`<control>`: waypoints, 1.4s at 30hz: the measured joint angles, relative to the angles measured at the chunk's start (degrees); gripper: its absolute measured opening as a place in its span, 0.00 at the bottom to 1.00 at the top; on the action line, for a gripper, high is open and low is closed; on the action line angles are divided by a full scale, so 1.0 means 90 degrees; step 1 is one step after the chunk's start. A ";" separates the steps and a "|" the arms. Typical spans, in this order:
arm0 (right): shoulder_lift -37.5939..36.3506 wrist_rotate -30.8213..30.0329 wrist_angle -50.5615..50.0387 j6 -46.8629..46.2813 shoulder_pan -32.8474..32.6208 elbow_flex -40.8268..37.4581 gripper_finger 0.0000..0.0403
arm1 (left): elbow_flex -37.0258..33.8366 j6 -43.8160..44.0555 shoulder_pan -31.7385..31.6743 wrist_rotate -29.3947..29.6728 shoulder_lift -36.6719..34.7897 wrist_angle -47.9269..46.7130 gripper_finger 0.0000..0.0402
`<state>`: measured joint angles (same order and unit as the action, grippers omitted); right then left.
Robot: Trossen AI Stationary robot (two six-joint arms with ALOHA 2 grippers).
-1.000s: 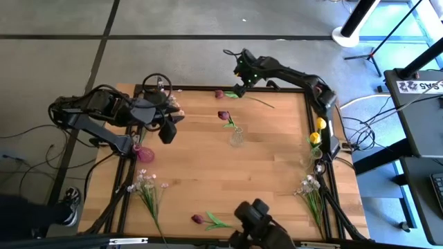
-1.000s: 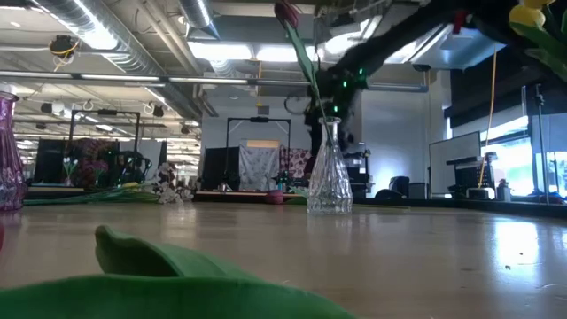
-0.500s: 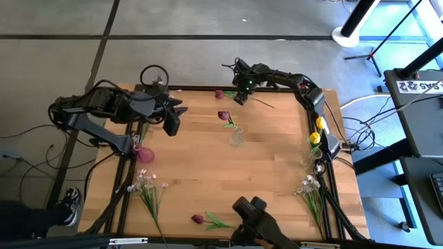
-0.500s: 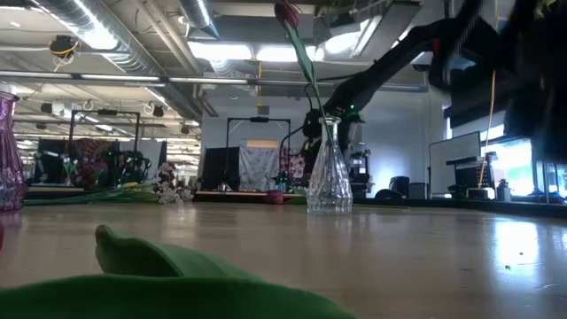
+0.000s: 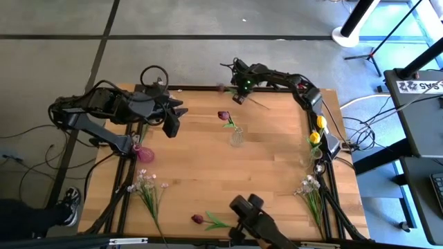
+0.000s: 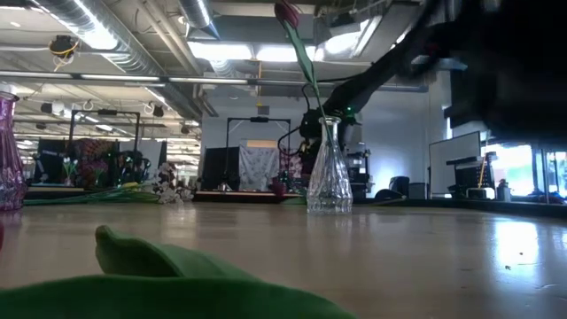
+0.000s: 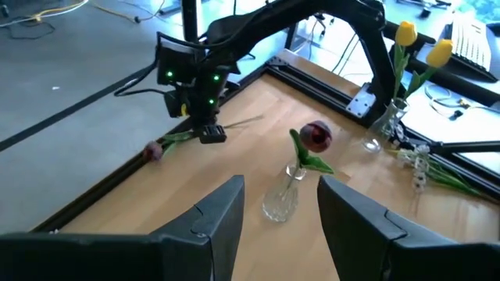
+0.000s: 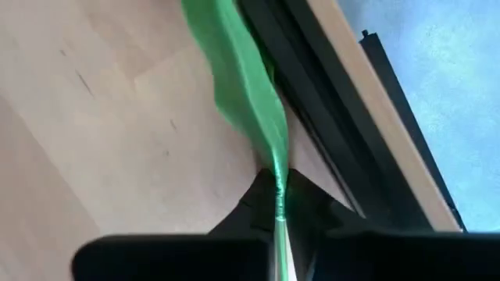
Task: Sort flowers into vase by color
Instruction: Put the top red tulip into the top transparent vase
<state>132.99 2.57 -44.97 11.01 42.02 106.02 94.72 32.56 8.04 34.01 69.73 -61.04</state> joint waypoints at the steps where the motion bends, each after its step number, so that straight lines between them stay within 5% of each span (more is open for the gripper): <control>1: 0.0003 0.0000 -0.0014 -0.0007 -0.0005 0.0112 0.04 | 0.0000 -0.0001 0.0021 0.0001 0.0000 -0.0010 0.40; 12: -0.1551 0.1030 -0.0604 -0.0289 -0.0269 0.1728 0.02 | 0.0000 0.0372 0.0887 0.0674 0.0000 -0.0136 0.40; 16: -0.2660 0.1634 -0.0092 -0.0569 -0.0605 0.1776 0.01 | 0.0000 0.0594 0.1310 0.1077 0.0000 -0.0125 0.40; 22: -0.4028 0.1650 0.0539 -0.0807 -0.1690 0.1666 0.01 | -0.0024 0.0909 0.1951 0.1604 0.0000 -0.0083 0.40; 31: -0.4826 0.0140 0.1134 -0.0842 -0.3869 0.1661 0.01 | -0.0646 0.1234 0.2409 0.2208 0.0005 0.0319 0.40; 42: -0.4932 -0.1907 0.1342 -0.0306 -0.5712 0.1659 0.00 | -0.1093 0.1976 0.2796 0.2451 0.0000 0.0649 0.40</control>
<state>88.60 -14.59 -32.89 8.26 -9.39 120.95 84.88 50.34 33.21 56.07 69.73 -55.20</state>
